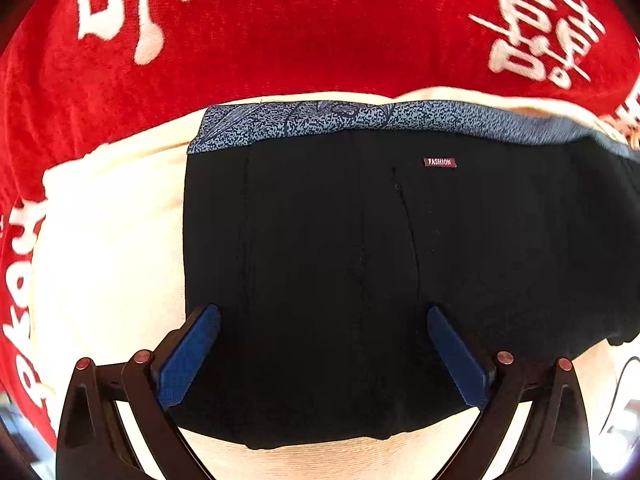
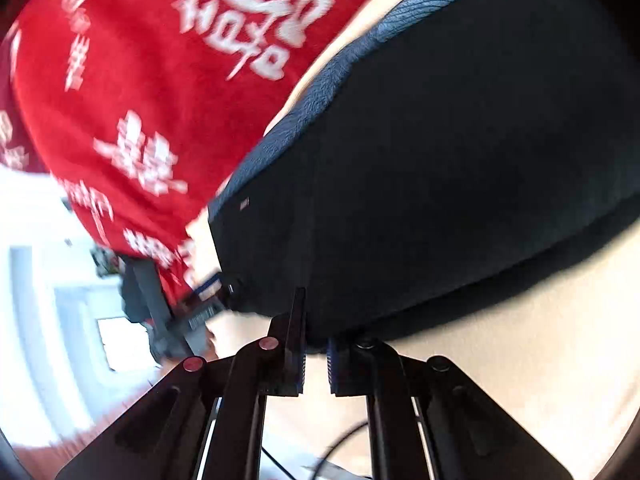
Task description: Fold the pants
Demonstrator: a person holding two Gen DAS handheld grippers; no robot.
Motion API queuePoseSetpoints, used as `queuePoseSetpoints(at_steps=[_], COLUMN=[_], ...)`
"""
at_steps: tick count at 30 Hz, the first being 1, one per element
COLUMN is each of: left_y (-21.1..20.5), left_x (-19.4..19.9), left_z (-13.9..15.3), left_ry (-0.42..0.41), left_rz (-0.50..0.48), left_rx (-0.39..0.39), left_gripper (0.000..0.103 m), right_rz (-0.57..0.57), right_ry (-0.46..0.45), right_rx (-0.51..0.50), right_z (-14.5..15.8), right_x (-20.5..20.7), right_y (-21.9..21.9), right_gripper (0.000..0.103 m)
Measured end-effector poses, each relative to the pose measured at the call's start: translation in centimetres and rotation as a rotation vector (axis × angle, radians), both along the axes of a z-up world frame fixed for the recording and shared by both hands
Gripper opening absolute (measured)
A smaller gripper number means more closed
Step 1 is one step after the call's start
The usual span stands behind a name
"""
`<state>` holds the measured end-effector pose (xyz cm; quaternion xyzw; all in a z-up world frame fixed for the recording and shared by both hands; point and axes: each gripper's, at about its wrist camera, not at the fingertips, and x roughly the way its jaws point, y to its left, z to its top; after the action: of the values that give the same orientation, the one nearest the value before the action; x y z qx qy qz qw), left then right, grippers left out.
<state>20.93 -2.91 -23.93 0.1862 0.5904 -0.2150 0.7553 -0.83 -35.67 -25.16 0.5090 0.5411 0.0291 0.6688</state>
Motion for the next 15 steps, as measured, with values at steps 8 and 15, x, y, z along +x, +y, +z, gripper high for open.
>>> queuePoseSetpoints(at_steps=[8, 15], left_y=[-0.8, -9.6], left_x=[-2.0, -8.5], left_z=[1.4, 4.7], left_ry=[-0.017, 0.019], left_rz=[0.038, -0.051], left_rx=[0.066, -0.110], left_gripper=[0.103, 0.103], right_rz=[0.026, 0.079], right_ry=[0.087, 0.042], right_rx=[-0.031, -0.306], right_z=[-1.4, 3.8], right_x=[-1.3, -0.9], right_y=[-0.6, -6.3], right_gripper=[0.023, 0.032])
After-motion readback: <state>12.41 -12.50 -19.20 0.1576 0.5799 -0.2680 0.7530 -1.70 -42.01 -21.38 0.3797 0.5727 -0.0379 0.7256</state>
